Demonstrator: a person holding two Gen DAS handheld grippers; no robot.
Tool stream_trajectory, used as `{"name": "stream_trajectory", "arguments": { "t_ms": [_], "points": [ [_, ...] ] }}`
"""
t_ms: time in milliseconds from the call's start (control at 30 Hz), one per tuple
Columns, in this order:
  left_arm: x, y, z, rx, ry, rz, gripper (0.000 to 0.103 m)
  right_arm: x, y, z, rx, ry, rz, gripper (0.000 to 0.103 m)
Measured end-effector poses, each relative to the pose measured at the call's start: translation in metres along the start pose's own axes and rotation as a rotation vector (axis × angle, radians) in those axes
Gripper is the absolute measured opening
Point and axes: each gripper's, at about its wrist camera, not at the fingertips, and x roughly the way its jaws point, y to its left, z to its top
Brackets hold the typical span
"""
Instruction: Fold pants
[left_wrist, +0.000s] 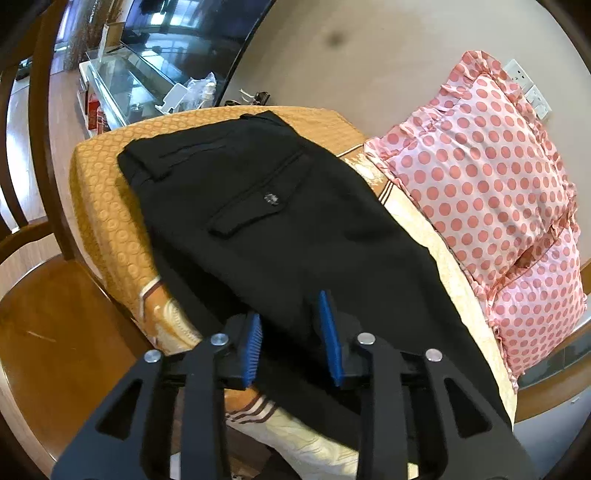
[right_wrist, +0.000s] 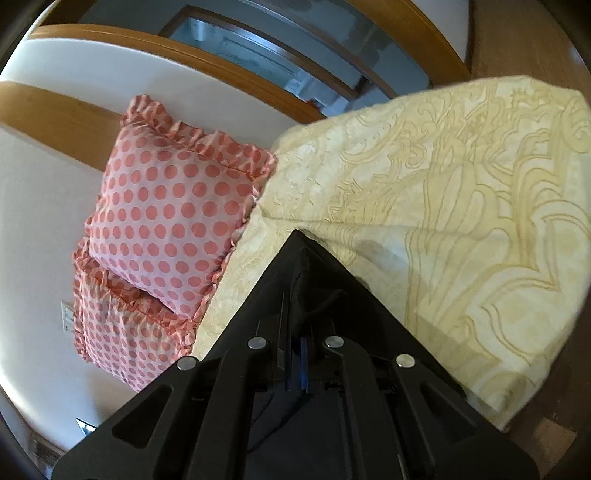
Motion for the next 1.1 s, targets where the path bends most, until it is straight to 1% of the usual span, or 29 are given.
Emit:
{"name": "stream_trajectory", "arguments": {
  "t_ms": [33, 67, 100, 133, 167, 200, 267, 300, 333, 433, 500, 600, 700, 800, 933, 1000, 1100],
  "points": [
    [0.001, -0.005, 0.001, 0.013, -0.006, 0.002, 0.026, -0.004, 0.007, 0.003, -0.006, -0.007, 0.029, 0.003],
    [-0.003, -0.008, 0.004, 0.031, -0.018, 0.009, 0.017, -0.011, 0.014, 0.006, -0.018, -0.022, 0.066, 0.003],
    [-0.004, -0.01, 0.004, 0.039, -0.025, 0.005, 0.015, -0.022, 0.025, 0.006, -0.046, -0.041, 0.101, 0.003],
    [-0.006, -0.011, 0.005, 0.045, -0.027, -0.003, 0.012, -0.028, 0.029, 0.005, -0.071, -0.05, 0.092, 0.003],
    [-0.009, -0.01, 0.006, 0.049, -0.028, -0.007, 0.01, -0.032, 0.03, 0.002, -0.09, -0.052, 0.065, 0.003],
    [-0.012, -0.007, 0.005, 0.054, -0.027, -0.009, 0.009, -0.035, 0.025, -0.003, -0.097, -0.043, 0.019, 0.003],
    [-0.014, -0.002, 0.004, 0.058, -0.023, -0.002, 0.006, -0.035, 0.004, -0.011, -0.048, -0.013, -0.029, 0.003],
    [-0.015, 0.003, 0.003, 0.054, -0.017, 0.002, 0.005, -0.037, -0.013, -0.017, -0.002, 0.005, -0.04, 0.003],
    [-0.017, 0.007, 0.003, 0.05, -0.011, 0.002, 0.005, -0.037, -0.021, -0.02, 0.015, 0.012, -0.041, 0.003],
    [-0.021, 0.016, 0.002, 0.045, 0.005, 0.003, 0.005, -0.04, -0.031, -0.025, 0.031, 0.02, -0.037, 0.003],
    [-0.023, 0.019, 0.0, 0.049, 0.01, 0.004, 0.005, -0.04, -0.028, -0.025, 0.022, 0.016, -0.036, 0.003],
    [-0.021, 0.021, -0.008, 0.061, 0.015, 0.025, 0.005, -0.039, -0.025, -0.022, 0.009, 0.014, -0.051, 0.003],
    [-0.014, 0.029, -0.015, 0.042, 0.031, 0.028, 0.005, -0.034, -0.026, -0.023, 0.019, 0.024, -0.074, 0.003],
    [-0.012, 0.034, -0.015, 0.021, 0.037, 0.012, 0.006, -0.034, -0.026, -0.024, 0.012, 0.024, -0.086, 0.003],
    [-0.011, 0.029, -0.014, 0.048, 0.03, 0.026, 0.007, -0.035, -0.026, -0.027, -0.013, 0.016, -0.107, 0.003],
    [-0.011, 0.029, -0.014, 0.047, 0.031, 0.023, 0.007, -0.039, -0.019, -0.029, -0.05, 0.001, -0.123, 0.003],
    [-0.011, 0.027, -0.014, 0.051, 0.03, 0.025, 0.007, -0.044, -0.014, -0.03, -0.066, -0.008, -0.129, 0.003]
  ]
}}
